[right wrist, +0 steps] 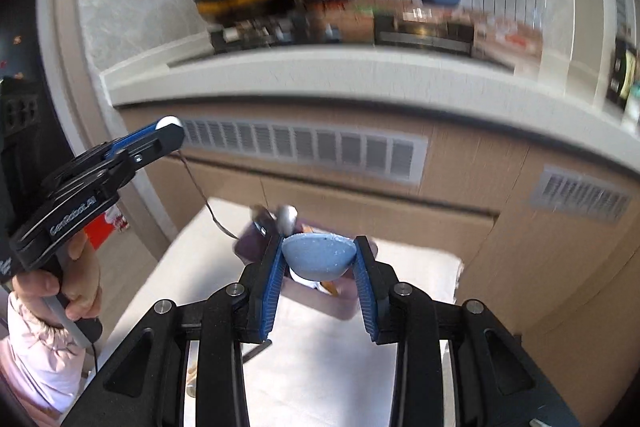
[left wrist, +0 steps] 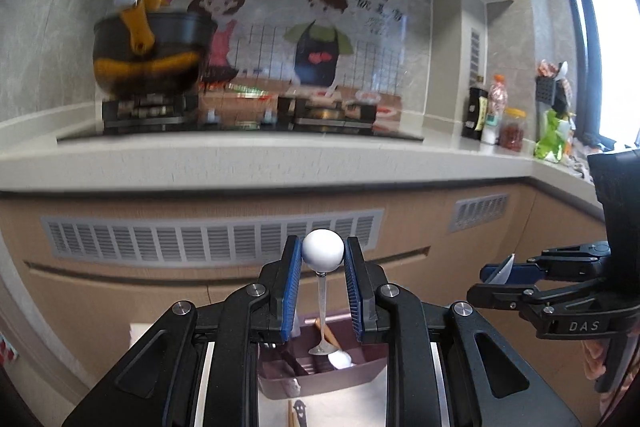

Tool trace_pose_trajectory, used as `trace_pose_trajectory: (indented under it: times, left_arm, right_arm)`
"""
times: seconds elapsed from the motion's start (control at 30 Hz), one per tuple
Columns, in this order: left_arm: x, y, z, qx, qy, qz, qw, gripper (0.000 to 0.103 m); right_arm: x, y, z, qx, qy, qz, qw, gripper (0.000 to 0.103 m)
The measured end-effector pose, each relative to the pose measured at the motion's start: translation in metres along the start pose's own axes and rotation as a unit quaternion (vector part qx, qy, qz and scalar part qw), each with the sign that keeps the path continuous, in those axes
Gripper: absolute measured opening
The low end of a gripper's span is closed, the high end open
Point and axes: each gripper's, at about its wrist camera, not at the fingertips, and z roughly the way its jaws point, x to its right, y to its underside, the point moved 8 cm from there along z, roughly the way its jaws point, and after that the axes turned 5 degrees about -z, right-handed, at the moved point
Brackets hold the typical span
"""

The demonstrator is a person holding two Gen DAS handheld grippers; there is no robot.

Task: Organize utensils
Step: 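Lift both spoons and drop them into the maroon caddy, then move both open tools back toward the chopsticks and spoons on the cloth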

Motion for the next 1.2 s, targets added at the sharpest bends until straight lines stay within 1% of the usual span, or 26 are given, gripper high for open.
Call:
trace_pose_trajectory:
  times: [0.13, 0.27, 0.33, 0.57, 0.73, 0.8, 0.83, 0.87, 0.93, 1.0, 1.03, 1.07, 1.1, 1.13, 1.2]
  left_arm:
    - [-0.011, 0.021, 0.028, -0.015, -0.001, -0.014, 0.9998, 0.022]
    - [-0.019, 0.038, 0.052, -0.027, -0.006, -0.025, 0.9993, 0.022]
    - [-0.024, 0.050, 0.066, -0.038, -0.008, -0.031, 0.9988, 0.022]
    - [-0.036, 0.090, 0.101, -0.074, -0.018, -0.050, 0.9958, 0.022]
    - [-0.042, 0.108, 0.114, -0.088, -0.030, -0.053, 0.9943, 0.023]
    - [-0.044, 0.112, 0.115, -0.095, -0.027, -0.059, 0.9934, 0.024]
    - [-0.046, 0.112, 0.115, -0.097, -0.026, -0.064, 0.9929, 0.025]
    - [-0.048, 0.112, 0.114, -0.098, -0.026, -0.067, 0.9926, 0.026]
    - [-0.049, 0.110, 0.106, -0.095, -0.025, -0.072, 0.9925, 0.031]
    - [-0.049, 0.107, 0.094, -0.090, -0.025, -0.074, 0.9929, 0.034]
    - [-0.049, 0.105, 0.085, -0.086, -0.026, -0.075, 0.9932, 0.039]
    - [-0.051, 0.105, 0.075, -0.082, -0.029, -0.076, 0.9933, 0.043]
    - [-0.052, 0.105, 0.069, -0.080, -0.032, -0.077, 0.9933, 0.050]
    - [-0.053, 0.106, 0.059, -0.078, -0.038, -0.077, 0.9933, 0.054]
    - [-0.057, 0.112, 0.042, -0.079, -0.052, -0.073, 0.9928, 0.056]
  right_arm:
    - [0.010, 0.014, 0.043, -0.049, -0.016, 0.028, 0.998, 0.031]
    - [0.016, 0.022, 0.076, -0.077, -0.023, 0.039, 0.996, 0.031]
    - [0.018, 0.025, 0.092, -0.089, -0.026, 0.046, 0.995, 0.031]
    - [0.025, 0.045, 0.142, -0.110, -0.026, 0.048, 0.992, 0.031]
    - [0.026, 0.053, 0.155, -0.102, -0.006, 0.029, 0.994, 0.032]
    - [0.024, 0.054, 0.157, -0.093, -0.001, 0.023, 0.995, 0.036]
    - [0.024, 0.055, 0.156, -0.087, 0.001, 0.021, 0.996, 0.045]
    - [0.023, 0.056, 0.155, -0.081, -0.002, 0.021, 0.997, 0.060]
    - [0.023, 0.056, 0.152, -0.064, -0.003, 0.024, 0.998, 0.077]
    - [0.021, 0.057, 0.138, -0.041, -0.001, 0.020, 0.999, 0.079]
    - [0.021, 0.057, 0.132, -0.033, 0.004, 0.018, 0.999, 0.080]
    - [0.019, 0.057, 0.127, -0.026, 0.010, 0.015, 1.000, 0.088]
    - [0.017, 0.059, 0.119, -0.016, 0.021, 0.012, 1.000, 0.095]
    - [0.014, 0.062, 0.111, -0.006, 0.030, 0.010, 0.999, 0.103]
    - [0.005, 0.070, 0.101, 0.004, 0.040, 0.001, 0.999, 0.103]
